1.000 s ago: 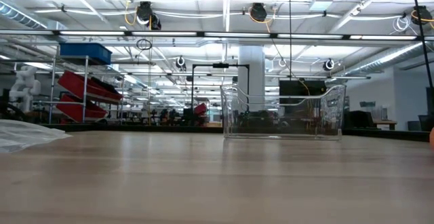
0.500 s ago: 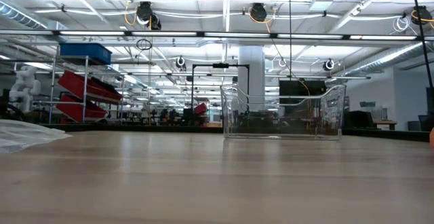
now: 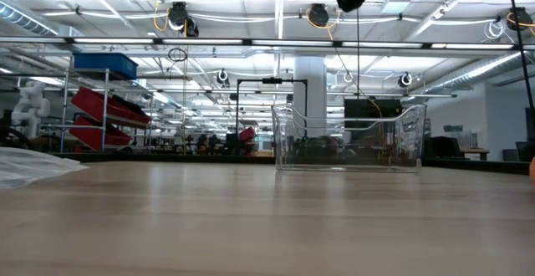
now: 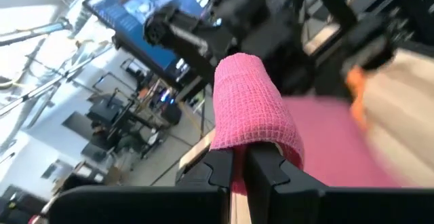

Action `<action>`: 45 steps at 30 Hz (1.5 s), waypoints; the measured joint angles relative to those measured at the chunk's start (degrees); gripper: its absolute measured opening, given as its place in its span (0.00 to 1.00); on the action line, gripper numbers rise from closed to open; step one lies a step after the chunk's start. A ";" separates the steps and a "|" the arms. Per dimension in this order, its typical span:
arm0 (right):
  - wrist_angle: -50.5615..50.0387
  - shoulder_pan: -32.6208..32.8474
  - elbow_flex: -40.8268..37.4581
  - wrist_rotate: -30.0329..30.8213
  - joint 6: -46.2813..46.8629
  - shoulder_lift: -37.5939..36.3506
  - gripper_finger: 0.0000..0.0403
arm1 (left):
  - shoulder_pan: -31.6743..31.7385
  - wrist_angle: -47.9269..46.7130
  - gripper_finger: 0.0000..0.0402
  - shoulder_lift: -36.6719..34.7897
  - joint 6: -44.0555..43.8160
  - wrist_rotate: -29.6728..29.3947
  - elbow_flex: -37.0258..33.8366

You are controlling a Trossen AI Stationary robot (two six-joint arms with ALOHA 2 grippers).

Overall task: Roll bandage
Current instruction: Roll the pink bandage

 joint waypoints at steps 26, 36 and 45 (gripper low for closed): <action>0.85 -0.52 4.53 8.85 -6.14 -10.24 0.00 | 2.19 -5.59 0.04 1.81 -0.04 2.85 -0.22; -5.17 -4.50 4.54 4.00 5.64 -10.75 0.23 | 2.23 -4.92 0.04 1.86 -0.09 4.40 -0.22; -9.86 -5.22 4.52 -0.38 21.87 -14.57 0.38 | 2.21 -4.74 0.04 1.86 -0.20 4.04 -0.22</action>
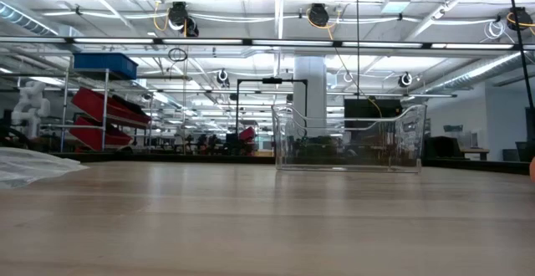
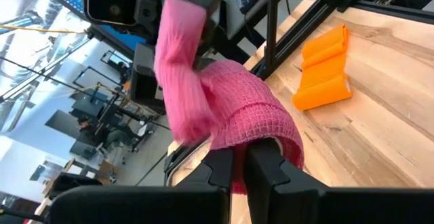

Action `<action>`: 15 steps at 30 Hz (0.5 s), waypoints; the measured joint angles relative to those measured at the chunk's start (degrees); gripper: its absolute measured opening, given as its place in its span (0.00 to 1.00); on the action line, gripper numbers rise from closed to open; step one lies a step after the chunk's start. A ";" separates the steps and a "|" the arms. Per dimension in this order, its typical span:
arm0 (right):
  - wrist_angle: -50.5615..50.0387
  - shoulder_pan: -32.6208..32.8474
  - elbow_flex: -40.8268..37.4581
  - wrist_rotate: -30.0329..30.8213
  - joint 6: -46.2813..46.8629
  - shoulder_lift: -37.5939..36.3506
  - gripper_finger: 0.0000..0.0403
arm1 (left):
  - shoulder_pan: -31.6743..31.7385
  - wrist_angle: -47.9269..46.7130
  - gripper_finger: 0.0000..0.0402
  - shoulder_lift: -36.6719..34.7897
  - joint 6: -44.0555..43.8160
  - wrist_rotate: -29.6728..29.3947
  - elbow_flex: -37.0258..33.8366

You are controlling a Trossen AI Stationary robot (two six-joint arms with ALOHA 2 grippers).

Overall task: Roll bandage
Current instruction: Roll the pink bandage

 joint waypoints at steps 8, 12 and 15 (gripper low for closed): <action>-16.94 -2.14 0.00 -4.43 9.03 -9.24 0.29 | 0.00 0.01 0.04 0.00 -0.72 -0.57 0.00; -15.19 -3.25 0.00 -6.02 5.67 -11.24 0.27 | -0.17 0.12 0.04 -0.01 -0.84 1.87 0.00; -13.83 -3.61 0.04 -8.49 2.11 -11.28 0.28 | 0.14 -0.54 0.04 0.07 -0.79 2.89 0.00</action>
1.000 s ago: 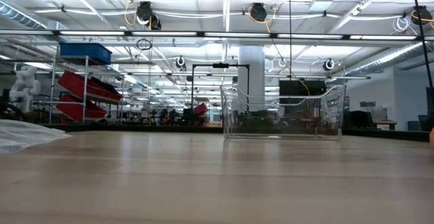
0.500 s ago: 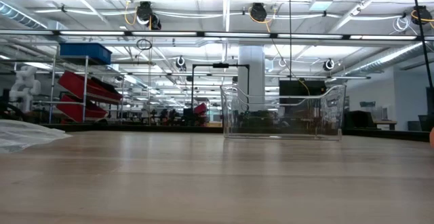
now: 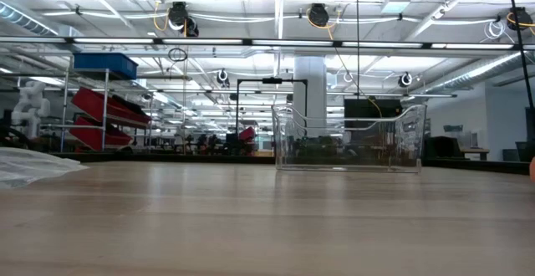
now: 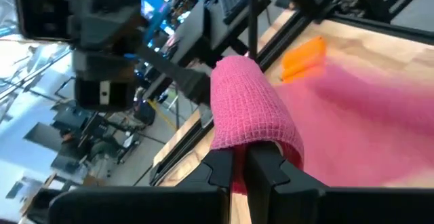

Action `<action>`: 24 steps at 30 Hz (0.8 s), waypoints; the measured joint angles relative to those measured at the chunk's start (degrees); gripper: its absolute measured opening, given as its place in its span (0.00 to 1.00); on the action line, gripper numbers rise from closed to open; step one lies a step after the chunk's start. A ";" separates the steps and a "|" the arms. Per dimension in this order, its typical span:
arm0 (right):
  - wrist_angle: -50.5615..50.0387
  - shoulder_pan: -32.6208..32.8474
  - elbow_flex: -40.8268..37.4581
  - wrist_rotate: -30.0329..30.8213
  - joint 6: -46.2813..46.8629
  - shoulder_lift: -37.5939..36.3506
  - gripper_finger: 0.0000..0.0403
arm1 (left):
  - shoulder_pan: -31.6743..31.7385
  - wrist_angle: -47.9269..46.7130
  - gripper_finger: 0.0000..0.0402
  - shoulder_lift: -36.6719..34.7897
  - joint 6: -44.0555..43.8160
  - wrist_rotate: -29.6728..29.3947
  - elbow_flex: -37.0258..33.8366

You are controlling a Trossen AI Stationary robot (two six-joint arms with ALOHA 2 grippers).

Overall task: Roll bandage
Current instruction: Roll the pink bandage

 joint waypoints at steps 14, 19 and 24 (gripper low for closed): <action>-9.51 7.11 -0.04 8.84 -15.84 3.31 0.42 | 0.81 0.08 0.04 -0.02 -0.51 -1.63 0.00; -7.00 12.19 -0.04 13.84 -19.66 8.21 0.40 | 0.84 1.03 0.04 -0.02 -0.54 -2.70 0.00; -2.35 14.30 -0.04 13.80 -19.53 16.01 0.39 | 0.82 4.55 0.04 -0.04 -2.93 -3.45 0.00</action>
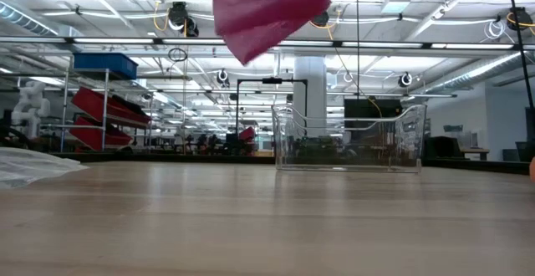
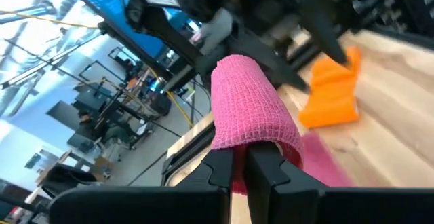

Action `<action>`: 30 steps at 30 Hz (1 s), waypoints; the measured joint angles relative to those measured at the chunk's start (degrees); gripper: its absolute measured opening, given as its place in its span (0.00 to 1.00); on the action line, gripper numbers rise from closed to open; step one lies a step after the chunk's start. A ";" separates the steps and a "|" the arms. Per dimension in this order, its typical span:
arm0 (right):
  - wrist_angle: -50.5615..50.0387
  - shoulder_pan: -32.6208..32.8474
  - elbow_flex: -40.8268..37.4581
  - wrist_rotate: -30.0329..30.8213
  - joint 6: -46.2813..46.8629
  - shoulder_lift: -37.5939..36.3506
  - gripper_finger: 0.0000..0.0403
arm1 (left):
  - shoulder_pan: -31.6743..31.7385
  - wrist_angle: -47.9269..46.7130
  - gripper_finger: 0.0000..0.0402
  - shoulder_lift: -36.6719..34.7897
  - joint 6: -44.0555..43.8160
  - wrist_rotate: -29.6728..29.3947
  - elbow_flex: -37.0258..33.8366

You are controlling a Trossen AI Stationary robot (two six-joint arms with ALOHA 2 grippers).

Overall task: Roll bandage
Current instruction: Roll the pink bandage

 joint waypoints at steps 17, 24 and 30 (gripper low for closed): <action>21.87 2.65 -0.07 26.62 1.85 20.64 0.39 | -4.20 8.26 0.04 -0.02 -2.30 -8.80 0.00; 20.49 0.44 -0.40 27.06 5.94 21.69 0.39 | -4.20 9.47 0.04 -0.07 -3.64 -8.86 0.02; 25.55 -0.58 -10.54 28.35 14.26 20.33 0.39 | -4.20 7.54 0.04 -0.07 -4.66 -8.90 0.02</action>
